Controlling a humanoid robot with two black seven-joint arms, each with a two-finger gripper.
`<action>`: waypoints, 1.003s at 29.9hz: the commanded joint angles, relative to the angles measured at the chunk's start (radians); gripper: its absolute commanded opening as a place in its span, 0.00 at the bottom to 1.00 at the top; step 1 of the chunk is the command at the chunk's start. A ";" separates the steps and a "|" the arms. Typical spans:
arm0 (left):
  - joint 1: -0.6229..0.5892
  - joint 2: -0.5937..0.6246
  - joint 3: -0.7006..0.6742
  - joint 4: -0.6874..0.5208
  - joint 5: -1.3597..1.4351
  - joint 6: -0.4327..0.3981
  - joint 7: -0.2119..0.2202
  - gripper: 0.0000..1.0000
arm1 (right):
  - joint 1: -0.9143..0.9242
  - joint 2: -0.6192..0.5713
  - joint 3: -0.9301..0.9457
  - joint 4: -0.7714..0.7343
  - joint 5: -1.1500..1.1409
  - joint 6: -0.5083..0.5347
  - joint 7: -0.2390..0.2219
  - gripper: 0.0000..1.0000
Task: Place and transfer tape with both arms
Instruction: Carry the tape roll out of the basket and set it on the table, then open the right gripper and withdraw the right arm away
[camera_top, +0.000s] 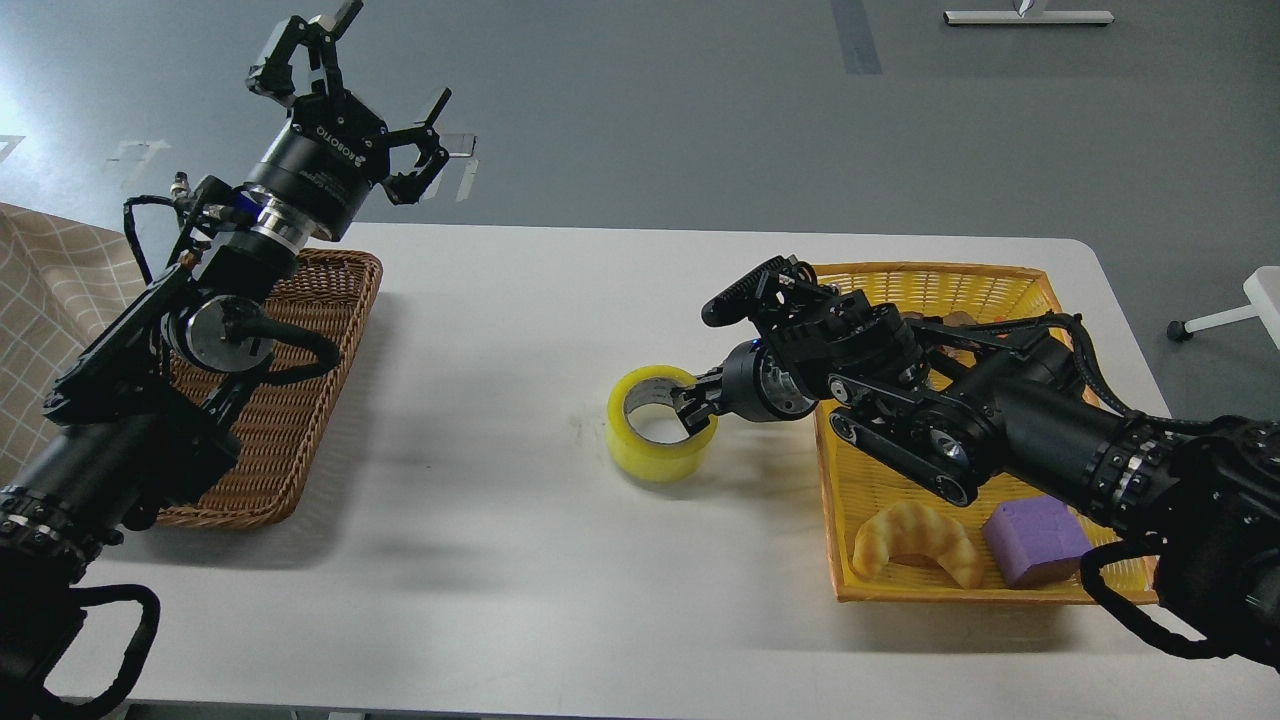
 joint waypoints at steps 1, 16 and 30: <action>0.000 0.000 0.000 0.000 0.000 0.000 0.000 0.98 | -0.002 0.000 0.002 0.000 0.000 0.000 0.000 0.00; 0.000 0.002 0.000 0.000 -0.002 0.000 0.000 0.98 | -0.013 0.000 0.012 0.003 0.001 0.000 0.000 0.81; 0.000 0.002 0.000 0.000 -0.002 0.000 0.000 0.98 | 0.050 0.000 0.075 0.129 0.006 0.000 0.000 0.94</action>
